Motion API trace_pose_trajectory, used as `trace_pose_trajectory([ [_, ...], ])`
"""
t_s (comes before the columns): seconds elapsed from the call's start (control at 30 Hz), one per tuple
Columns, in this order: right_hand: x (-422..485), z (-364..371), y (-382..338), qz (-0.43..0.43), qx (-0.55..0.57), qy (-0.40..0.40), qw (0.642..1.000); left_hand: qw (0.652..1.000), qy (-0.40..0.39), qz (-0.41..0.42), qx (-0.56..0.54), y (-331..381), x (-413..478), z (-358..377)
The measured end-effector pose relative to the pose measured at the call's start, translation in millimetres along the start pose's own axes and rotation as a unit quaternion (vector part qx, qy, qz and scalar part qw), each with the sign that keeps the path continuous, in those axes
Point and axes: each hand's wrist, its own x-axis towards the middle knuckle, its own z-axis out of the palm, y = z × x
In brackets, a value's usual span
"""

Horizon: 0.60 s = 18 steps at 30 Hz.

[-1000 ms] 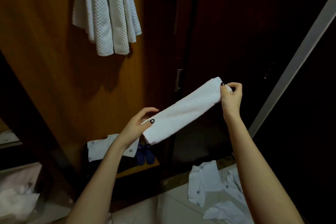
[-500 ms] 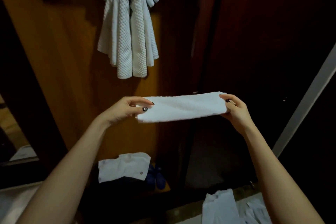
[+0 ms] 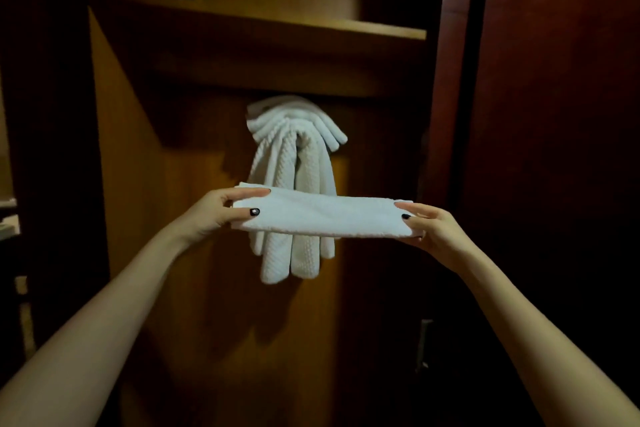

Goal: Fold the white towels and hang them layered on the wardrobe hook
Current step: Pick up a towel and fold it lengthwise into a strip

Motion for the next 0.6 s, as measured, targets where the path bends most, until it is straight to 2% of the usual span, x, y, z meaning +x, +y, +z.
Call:
trace_pose_trajectory([
  [0.13,73,16,-35,-0.034,0.017,-0.047,0.998,0.997,0.050,0.004,-0.059,13,57,-38],
  [0.23,129,24,-53,-0.055,0.054,-0.074,0.994,0.994,0.084,0.007,-0.064,14,105,-63],
  [0.47,257,43,-84,-0.092,0.135,-0.106,0.981,0.969,0.191,0.082,-0.130,22,215,-99],
  [0.6,321,51,-101,-0.108,0.202,-0.095,0.969,0.954,0.206,0.101,-0.192,24,272,-104],
])
